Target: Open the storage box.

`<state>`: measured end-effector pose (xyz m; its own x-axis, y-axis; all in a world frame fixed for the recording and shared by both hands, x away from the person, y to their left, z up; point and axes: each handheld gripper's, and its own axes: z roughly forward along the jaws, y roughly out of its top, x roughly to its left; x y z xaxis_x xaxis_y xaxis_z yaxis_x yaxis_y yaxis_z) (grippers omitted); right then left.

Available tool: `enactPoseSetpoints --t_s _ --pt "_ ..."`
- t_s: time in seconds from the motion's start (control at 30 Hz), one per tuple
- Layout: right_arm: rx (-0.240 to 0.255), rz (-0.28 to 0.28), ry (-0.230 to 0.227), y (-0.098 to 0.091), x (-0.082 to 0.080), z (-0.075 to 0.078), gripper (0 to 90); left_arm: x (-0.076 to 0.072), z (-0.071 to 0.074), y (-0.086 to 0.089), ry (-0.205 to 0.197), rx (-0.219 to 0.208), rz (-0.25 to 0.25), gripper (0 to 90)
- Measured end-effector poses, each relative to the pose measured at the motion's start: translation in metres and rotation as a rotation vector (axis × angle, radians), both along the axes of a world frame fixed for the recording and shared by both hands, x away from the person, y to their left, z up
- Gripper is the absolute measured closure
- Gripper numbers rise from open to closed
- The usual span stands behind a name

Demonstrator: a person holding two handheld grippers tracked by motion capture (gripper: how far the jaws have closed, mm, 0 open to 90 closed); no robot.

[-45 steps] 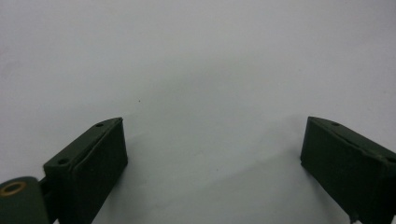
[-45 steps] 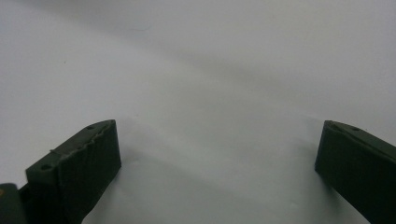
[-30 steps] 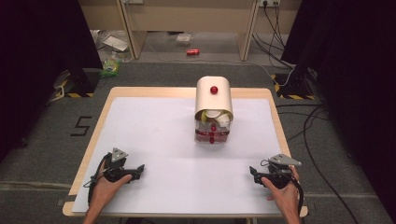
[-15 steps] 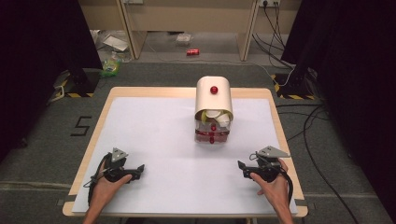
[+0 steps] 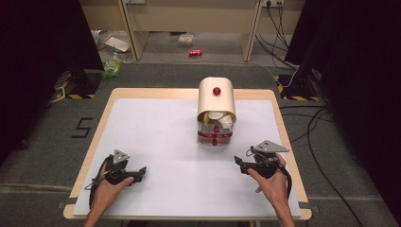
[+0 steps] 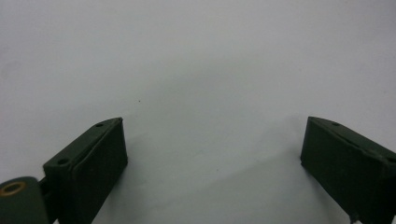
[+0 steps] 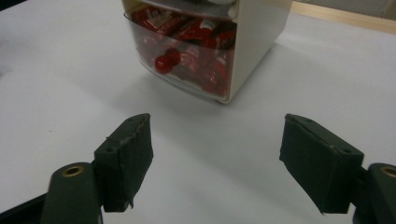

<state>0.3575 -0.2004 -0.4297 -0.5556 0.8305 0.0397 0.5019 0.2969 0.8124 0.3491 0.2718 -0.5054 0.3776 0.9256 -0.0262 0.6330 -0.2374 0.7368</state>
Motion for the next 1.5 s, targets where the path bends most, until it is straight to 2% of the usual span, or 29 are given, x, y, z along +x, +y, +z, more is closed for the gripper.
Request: enactPoseSetpoints --t_s 0.17,0.4,0.6,0.97,1.5 --pt "0.012 0.011 -0.009 0.004 0.002 0.008 27.8 0.000 0.000 0.000 0.000 0.000 0.000 6.2" --pt "0.009 0.043 -0.024 0.012 0.005 0.020 34.5 0.000 0.000 0.000 0.000 0.001 0.000 6.2" --pt "0.021 0.064 -0.015 0.016 0.007 0.030 36.8 0.000 0.000 0.000 0.000 0.000 0.000 6.2" --pt "0.053 0.084 -0.042 0.026 0.012 0.051 39.2 0.000 0.000 0.000 0.000 -0.001 0.001 6.2" --pt "0.060 0.123 -0.089 0.040 0.017 0.068 41.2 0.000 0.000 0.000 0.000 0.000 0.001 6.2"
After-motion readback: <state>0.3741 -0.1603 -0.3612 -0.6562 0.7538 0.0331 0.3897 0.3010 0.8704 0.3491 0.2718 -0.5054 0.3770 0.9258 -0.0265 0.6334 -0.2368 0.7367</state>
